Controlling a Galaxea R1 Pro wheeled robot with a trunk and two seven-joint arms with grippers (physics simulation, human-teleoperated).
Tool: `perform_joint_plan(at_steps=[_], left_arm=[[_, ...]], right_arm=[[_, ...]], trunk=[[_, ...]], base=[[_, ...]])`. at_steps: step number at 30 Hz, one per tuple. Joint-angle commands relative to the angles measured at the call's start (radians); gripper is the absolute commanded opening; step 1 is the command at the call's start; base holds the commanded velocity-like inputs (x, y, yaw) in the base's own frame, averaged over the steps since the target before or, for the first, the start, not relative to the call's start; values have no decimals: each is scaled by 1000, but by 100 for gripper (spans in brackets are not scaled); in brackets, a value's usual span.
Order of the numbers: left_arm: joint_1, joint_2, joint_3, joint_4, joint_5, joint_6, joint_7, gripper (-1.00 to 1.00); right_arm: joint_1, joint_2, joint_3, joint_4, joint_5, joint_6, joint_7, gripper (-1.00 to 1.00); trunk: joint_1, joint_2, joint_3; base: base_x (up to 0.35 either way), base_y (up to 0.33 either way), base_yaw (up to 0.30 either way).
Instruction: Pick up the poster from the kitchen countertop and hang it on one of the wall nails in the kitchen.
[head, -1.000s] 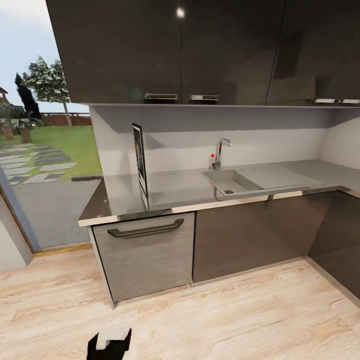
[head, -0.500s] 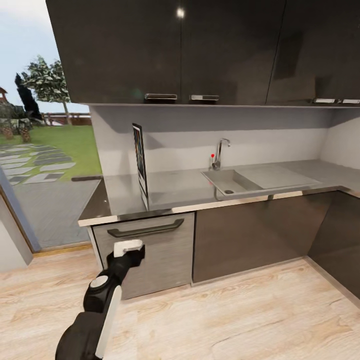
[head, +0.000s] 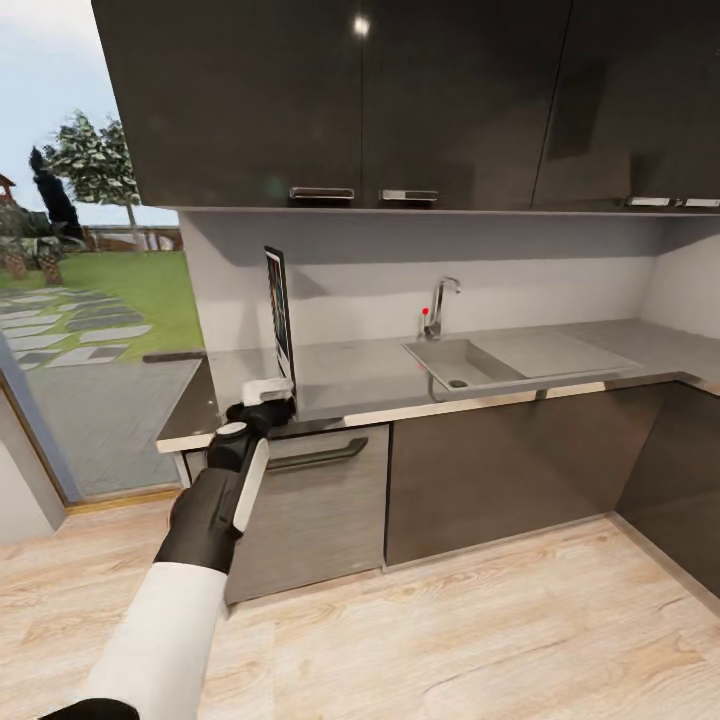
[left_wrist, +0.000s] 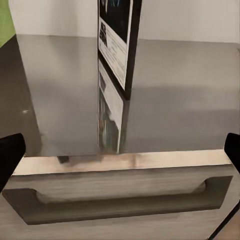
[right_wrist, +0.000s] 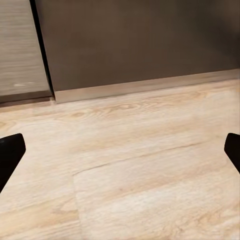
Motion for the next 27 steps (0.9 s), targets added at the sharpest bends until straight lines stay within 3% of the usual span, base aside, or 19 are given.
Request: perform_joint_plan(at_steps=[1, 3, 5, 8, 15, 27], left_arm=[[-52, 0, -1, 70, 1, 4, 9, 100], [-118, 0, -1, 168, 1, 0, 13, 100], [-149, 0, -1, 219, 3, -7, 14, 100], [-189, 0, 2, 288, 4, -75, 16, 100], [-201, 0, 9, 316, 3, -136, 17, 100], [-203, 0, 14, 321, 3, -144, 17, 100]], right_arm=[[1, 0, 1, -1, 2, -1, -6, 100], [1, 0, 1, -1, 3, -1, -8, 100], [1, 0, 1, -1, 3, -1, -8, 100], [1, 0, 1, -1, 3, -1, -9, 100], [2, -1, 1, 1, 2, -1, -14, 100], [2, 0, 1, 3, 3, 1, -16, 100]], trunk=[[0, -1, -1], [0, -1, -1], [0, -1, -1], [0, -1, -1], [0, -1, -1], [0, -1, -1]], base=[[0, 0, 0], [0, 0, 0], [0, 0, 0], [0, 0, 0], [22, -9, 0], [233, -123, 0]])
